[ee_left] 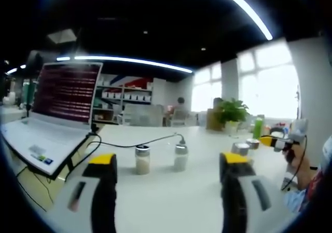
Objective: Rotate the seasoning bottle until the label or dispensing opening points toward the visible target arrow and the bottle remains upright within the marked orientation range
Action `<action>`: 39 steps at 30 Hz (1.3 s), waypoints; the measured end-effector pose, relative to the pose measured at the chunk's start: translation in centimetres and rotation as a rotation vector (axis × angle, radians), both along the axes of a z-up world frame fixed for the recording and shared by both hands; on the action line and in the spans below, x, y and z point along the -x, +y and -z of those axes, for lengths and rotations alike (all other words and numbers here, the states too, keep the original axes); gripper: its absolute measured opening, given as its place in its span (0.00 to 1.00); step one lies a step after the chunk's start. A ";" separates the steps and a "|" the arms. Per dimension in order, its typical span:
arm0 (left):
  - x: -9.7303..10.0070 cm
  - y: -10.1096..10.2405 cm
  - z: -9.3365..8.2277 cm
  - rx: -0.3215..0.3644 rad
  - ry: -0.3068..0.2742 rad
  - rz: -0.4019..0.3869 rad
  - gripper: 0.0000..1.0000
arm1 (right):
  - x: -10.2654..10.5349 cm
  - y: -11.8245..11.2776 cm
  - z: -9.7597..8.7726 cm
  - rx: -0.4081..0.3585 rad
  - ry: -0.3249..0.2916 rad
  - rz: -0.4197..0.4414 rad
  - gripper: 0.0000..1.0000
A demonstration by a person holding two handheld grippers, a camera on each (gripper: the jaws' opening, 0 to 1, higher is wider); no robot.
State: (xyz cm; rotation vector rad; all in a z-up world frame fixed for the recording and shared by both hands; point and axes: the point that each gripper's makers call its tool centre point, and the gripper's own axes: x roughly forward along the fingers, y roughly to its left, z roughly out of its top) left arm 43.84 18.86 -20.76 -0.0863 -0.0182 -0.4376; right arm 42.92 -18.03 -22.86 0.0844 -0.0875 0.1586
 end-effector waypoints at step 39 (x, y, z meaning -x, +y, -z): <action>-0.5 0.5 0.5 -0.021 0.015 -0.044 0.85 | -0.4 1.8 1.5 0.145 0.059 -0.692 0.63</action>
